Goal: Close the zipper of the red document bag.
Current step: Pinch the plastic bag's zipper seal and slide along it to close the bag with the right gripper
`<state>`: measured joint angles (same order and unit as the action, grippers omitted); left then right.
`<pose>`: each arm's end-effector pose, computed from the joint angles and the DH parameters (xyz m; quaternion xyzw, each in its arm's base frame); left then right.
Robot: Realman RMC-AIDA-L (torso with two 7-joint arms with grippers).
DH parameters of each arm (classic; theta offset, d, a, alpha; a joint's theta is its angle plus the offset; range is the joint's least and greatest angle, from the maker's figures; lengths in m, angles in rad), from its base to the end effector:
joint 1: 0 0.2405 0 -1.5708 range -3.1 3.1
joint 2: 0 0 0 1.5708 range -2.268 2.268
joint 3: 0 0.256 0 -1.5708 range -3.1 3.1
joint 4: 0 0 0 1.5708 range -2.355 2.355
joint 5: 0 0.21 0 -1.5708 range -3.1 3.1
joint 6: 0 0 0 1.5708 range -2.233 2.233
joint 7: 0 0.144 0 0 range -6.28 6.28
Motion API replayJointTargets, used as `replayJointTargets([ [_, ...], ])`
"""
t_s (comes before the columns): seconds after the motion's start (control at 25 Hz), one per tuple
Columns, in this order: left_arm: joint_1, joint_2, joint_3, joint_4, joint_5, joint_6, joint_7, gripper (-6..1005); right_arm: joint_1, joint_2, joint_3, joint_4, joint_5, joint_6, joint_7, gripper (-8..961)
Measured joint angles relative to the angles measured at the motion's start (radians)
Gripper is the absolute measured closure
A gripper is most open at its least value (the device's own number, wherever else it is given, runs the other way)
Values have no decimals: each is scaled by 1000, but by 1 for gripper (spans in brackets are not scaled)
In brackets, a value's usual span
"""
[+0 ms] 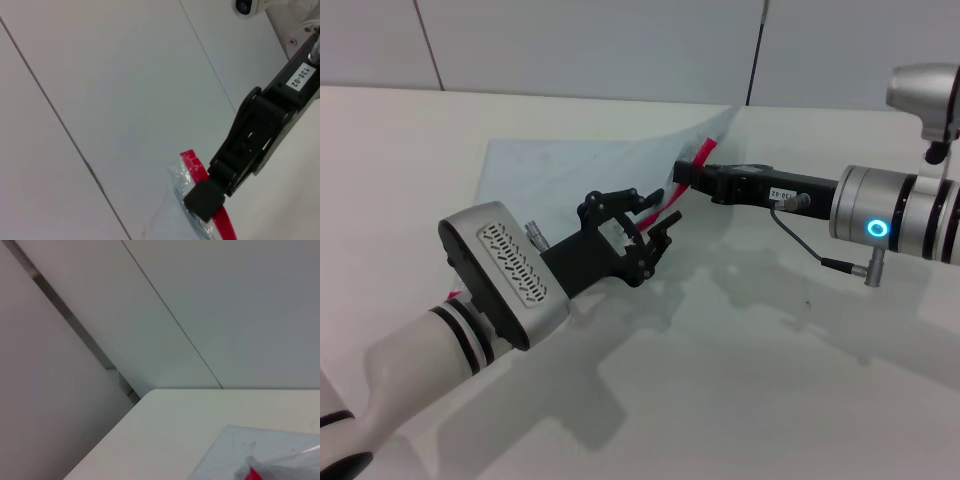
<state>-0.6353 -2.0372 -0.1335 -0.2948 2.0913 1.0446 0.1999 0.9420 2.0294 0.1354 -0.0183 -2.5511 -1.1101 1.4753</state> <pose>-0.2452 0.3371 -0.1002 -0.8834 0.0419 -0.2027 0.4205 0.1880 0.4029 -0.0770 -0.8608 0.3965 0.2949 0.1223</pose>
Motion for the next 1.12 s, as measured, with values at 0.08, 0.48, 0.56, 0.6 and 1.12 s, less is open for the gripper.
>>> replayJointTargets([
  [0.08,0,0,0,-1,0,0,7,664,0,0,0,0,0,0,-1,903],
  [0.48,7,-4,0,-11,-2,0,57,800,-3,0,6,-1,6,4,-1,898],
  [0.56,8,-4,0,-14,-2,1,67,818,-5,0,8,-4,7,8,-1,897],
  [0.6,9,-4,0,-15,-2,3,71,827,-7,0,8,-5,8,9,-1,897],
  [1.12,33,-4,0,-64,-67,21,188,814,-11,0,10,-10,8,21,2,890],
])
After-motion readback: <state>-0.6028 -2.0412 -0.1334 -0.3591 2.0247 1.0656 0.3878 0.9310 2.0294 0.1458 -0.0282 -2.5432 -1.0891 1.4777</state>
